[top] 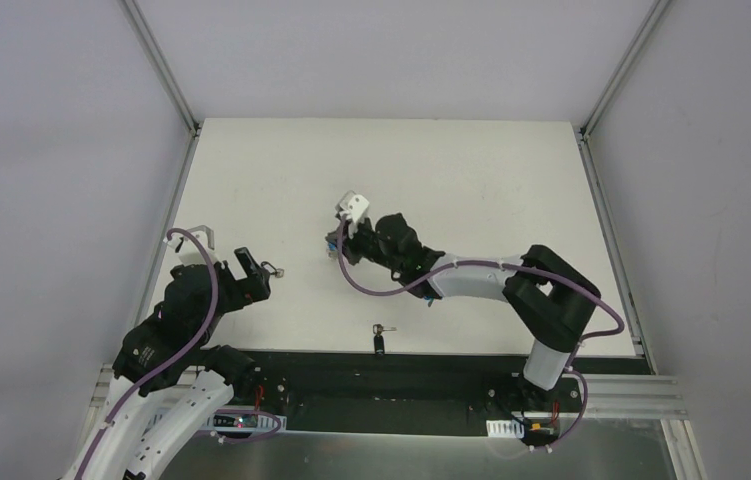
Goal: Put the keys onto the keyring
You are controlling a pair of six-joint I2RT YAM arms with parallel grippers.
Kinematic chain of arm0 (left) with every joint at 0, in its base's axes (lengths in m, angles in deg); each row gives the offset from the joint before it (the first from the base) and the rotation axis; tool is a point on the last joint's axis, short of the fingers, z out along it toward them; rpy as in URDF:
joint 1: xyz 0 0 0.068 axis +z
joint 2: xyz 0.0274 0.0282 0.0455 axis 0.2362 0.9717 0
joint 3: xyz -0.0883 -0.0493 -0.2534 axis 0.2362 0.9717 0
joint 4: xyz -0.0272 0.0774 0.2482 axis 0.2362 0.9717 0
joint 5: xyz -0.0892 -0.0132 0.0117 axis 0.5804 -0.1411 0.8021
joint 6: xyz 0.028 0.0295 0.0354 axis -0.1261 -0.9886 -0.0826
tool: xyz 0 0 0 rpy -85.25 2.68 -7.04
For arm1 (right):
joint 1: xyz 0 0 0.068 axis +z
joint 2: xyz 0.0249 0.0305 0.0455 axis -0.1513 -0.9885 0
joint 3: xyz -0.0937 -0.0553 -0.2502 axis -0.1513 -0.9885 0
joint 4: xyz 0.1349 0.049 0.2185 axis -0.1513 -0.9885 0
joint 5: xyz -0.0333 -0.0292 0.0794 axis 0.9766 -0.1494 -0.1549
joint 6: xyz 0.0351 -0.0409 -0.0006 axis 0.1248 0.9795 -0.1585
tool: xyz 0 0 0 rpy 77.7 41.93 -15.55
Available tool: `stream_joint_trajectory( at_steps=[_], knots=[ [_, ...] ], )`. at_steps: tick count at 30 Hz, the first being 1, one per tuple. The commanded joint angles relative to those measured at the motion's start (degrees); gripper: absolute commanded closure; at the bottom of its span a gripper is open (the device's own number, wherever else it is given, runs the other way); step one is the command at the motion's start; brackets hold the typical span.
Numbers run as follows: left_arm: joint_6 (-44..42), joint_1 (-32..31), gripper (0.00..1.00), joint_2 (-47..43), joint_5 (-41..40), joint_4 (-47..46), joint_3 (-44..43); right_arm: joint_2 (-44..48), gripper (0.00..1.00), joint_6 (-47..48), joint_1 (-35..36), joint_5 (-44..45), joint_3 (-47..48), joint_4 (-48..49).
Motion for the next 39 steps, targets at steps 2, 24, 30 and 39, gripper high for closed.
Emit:
stream_joint_trajectory(
  at_steps=[2,24,30,39],
  knots=[
    [0.1,0.6,0.01,-0.1,-0.7,0.3,0.2,4.1,1.0,-12.8,0.1,5.5,-21.2,14.6],
    [-0.7,0.6,0.01,2.4,1.7,-0.1,0.0,45.5,0.3,-21.2,8.1,22.3,-27.7,-35.2],
    [-0.9,0.5,0.01,2.4,2.6,-0.3,0.1,39.9,0.41,-22.7,7.6,22.6,-19.7,-49.0],
    [-1.0,0.6,0.01,1.6,4.2,-0.9,0.3,27.4,0.62,-38.9,5.7,23.7,-10.5,-59.3]
  ],
)
